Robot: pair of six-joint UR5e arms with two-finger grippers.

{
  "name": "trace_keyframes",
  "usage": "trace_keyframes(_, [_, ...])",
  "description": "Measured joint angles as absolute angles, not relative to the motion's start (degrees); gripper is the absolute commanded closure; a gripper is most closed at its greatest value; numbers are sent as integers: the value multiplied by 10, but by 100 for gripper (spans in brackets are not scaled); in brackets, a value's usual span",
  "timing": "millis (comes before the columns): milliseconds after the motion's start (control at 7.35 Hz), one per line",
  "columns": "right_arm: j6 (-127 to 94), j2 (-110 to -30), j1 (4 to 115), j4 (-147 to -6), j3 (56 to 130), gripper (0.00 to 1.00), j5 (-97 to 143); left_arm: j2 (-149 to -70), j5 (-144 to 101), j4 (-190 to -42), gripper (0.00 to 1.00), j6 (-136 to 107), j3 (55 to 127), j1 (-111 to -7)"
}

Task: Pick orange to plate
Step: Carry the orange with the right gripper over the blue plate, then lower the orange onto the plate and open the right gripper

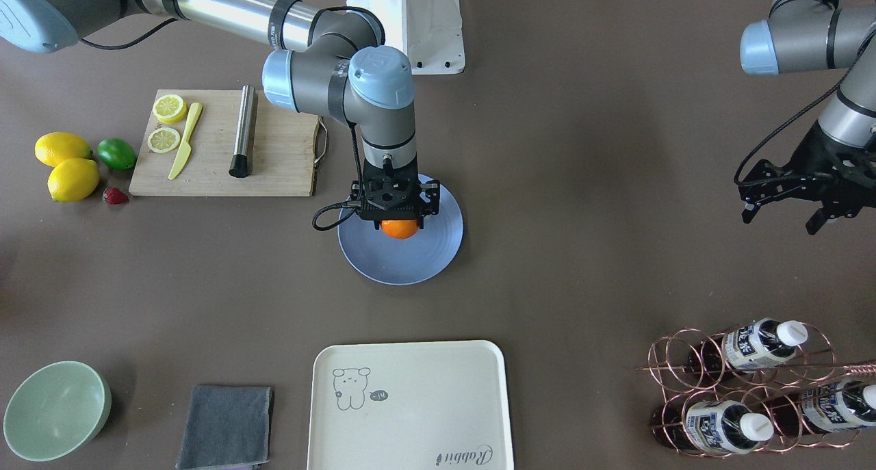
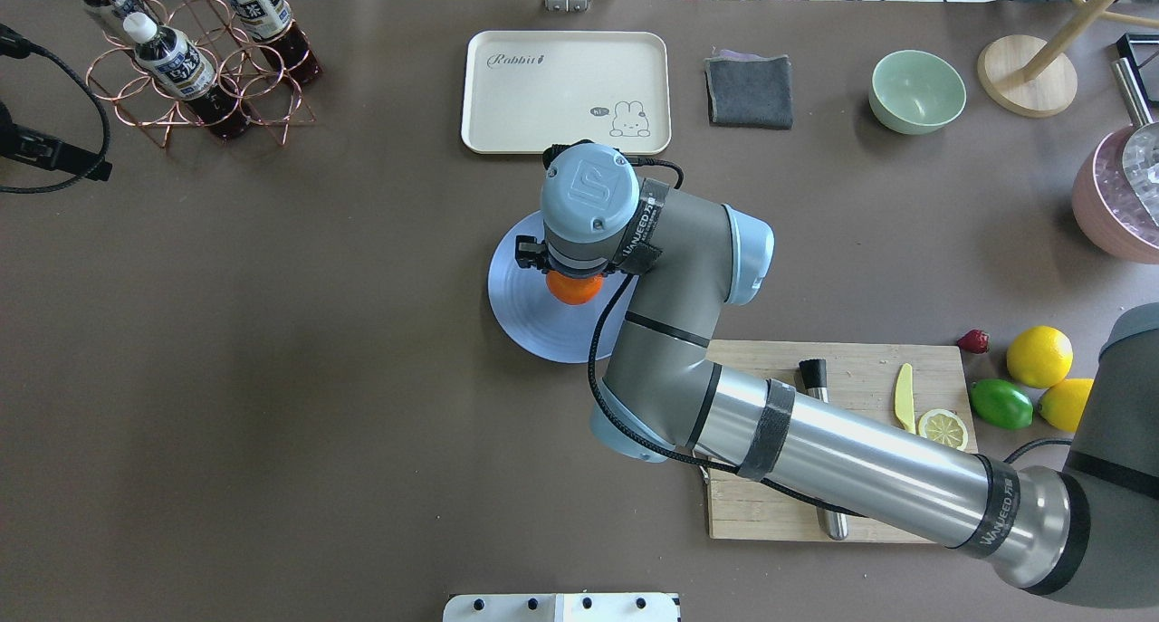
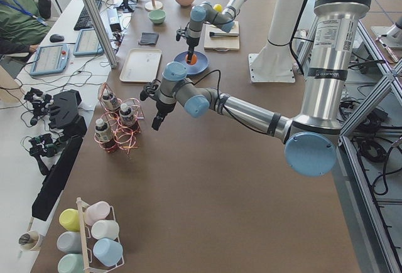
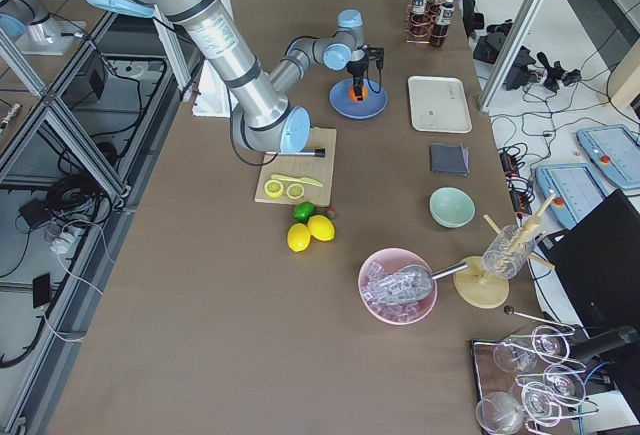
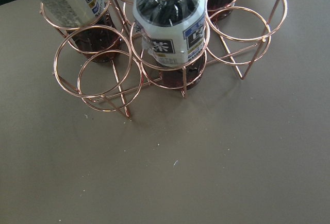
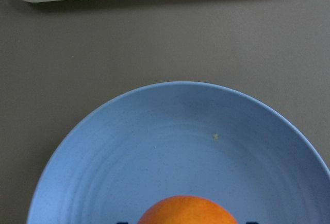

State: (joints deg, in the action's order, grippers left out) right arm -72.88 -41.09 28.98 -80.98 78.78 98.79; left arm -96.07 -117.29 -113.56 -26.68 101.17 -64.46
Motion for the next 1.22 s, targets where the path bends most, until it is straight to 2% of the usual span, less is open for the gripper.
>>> trace_keyframes(136, [-729,-411,286,-803,778,1,985,-961,-1173,-1136,2,-267,1010,-645])
trace_keyframes(816, [-752,-396,288,-809,783,0,999,-961,-1174,-1135,2,-267,1010,-645])
trace_keyframes(1224, [-737,-402,358,-951,899,0,1093,-920,-1177,-1132,2,-192,1010,-667])
